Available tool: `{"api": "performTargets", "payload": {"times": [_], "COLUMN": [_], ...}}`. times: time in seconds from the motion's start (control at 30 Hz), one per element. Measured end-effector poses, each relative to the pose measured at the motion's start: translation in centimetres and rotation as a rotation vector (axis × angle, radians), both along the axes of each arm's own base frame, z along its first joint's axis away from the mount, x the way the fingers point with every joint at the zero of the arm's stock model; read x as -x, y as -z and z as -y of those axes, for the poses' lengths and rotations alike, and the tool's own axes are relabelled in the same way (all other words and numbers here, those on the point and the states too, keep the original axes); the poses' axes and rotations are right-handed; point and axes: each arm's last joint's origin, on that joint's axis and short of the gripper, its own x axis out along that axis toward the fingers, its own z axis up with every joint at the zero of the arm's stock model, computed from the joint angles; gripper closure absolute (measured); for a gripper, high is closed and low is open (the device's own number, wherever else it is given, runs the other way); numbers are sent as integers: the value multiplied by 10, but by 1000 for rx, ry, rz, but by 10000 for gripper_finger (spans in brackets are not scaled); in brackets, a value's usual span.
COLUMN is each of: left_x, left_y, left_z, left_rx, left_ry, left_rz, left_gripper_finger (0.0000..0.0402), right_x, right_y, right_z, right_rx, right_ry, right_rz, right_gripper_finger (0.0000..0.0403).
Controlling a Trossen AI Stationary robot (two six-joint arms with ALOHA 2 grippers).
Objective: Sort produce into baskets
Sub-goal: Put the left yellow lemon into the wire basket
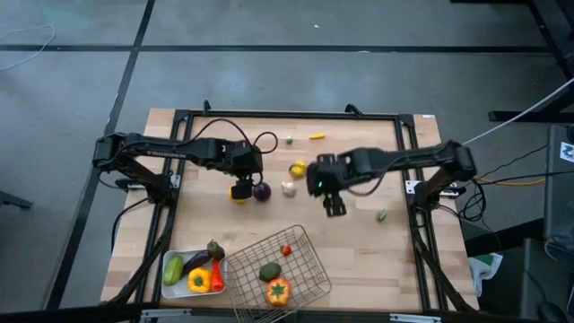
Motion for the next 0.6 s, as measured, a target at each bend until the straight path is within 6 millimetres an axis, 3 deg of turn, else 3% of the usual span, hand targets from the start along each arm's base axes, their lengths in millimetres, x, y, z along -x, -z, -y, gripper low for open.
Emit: {"api": "performTargets", "payload": {"times": [0.17, 0.33, 0.6], "left_x": [5, 6, 5], "left_y": [-8, -7, -7], "left_z": [1, 1, 1], "left_rx": [10, 13, 49], "left_ry": [2, 1, -116], "left_rz": [-60, -69, -33], "left_gripper_finger": [139, 139, 139], "right_x": [19, 25, 27], "right_y": [25, 51, 66], "right_z": [40, 70, 90], "right_rx": [-21, -59, -117], "right_ry": [134, 244, 280], "right_rz": [31, 57, 100], "right_gripper_finger": [120, 120, 120]}}
